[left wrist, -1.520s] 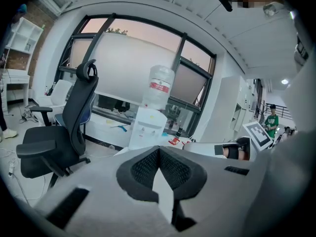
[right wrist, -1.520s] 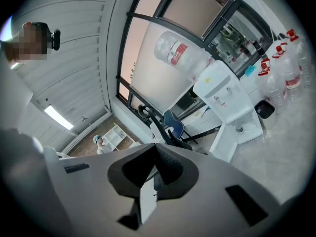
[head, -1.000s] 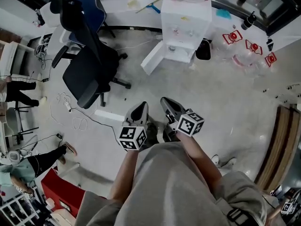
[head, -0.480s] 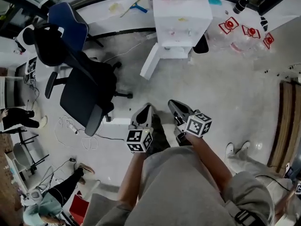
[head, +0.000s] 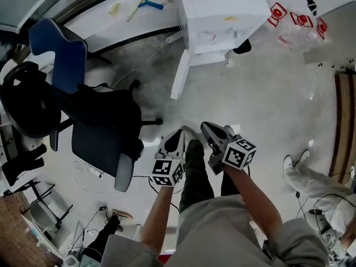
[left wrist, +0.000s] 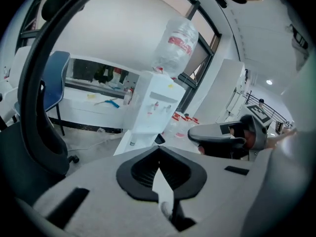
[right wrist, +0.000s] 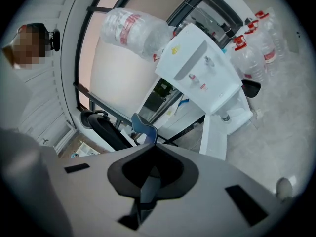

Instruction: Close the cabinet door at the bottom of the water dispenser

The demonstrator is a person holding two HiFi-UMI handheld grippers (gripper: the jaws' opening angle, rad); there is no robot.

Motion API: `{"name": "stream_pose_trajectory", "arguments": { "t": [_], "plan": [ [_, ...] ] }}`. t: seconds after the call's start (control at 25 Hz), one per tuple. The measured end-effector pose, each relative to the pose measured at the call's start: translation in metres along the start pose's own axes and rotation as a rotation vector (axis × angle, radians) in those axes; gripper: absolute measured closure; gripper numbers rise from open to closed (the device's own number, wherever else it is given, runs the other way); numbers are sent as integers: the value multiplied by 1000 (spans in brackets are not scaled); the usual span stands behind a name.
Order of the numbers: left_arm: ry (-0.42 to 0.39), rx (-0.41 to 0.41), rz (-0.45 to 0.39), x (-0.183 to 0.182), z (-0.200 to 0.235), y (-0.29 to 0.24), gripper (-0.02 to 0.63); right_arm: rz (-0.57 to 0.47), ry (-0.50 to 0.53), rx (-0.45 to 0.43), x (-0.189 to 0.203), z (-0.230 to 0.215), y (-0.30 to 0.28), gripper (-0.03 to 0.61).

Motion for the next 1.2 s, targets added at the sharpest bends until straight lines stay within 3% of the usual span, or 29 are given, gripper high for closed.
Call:
{"name": "stream_pose_trajectory", "arguments": {
  "t": [0.28, 0.56, 0.72, 0.84, 1.0, 1.2],
  "plan": [
    [-18, -2, 43, 50, 32, -56, 606, -13, -72, 52, 18, -81, -21, 568],
    [-7, -41, 51, 84, 58, -86, 605, 11, -77, 42, 32, -121, -40, 568],
    [-75, -68, 50, 104, 84, -105, 604, 17, -73, 35, 41, -141, -51, 568],
    [-143, -37, 25, 120, 101, -120, 604, 18, -79, 37, 51, -160, -56, 568],
    [-108, 2, -14, 141, 125, -141, 604, 10, -101, 42, 60, -184, -62, 568],
    [-102, -26, 0, 166, 161, -168, 600, -2, -132, 42, 71, -212, -74, 568]
  ]
}}
Point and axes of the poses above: the fingertips, and each gripper's own axes: y backward along the fingers, z to its left, x out of its underside, the point moved 1 cm from there along y, backward along the fingers, and after that the axes turned 5 degrees about -z, right-handed, at the moved point
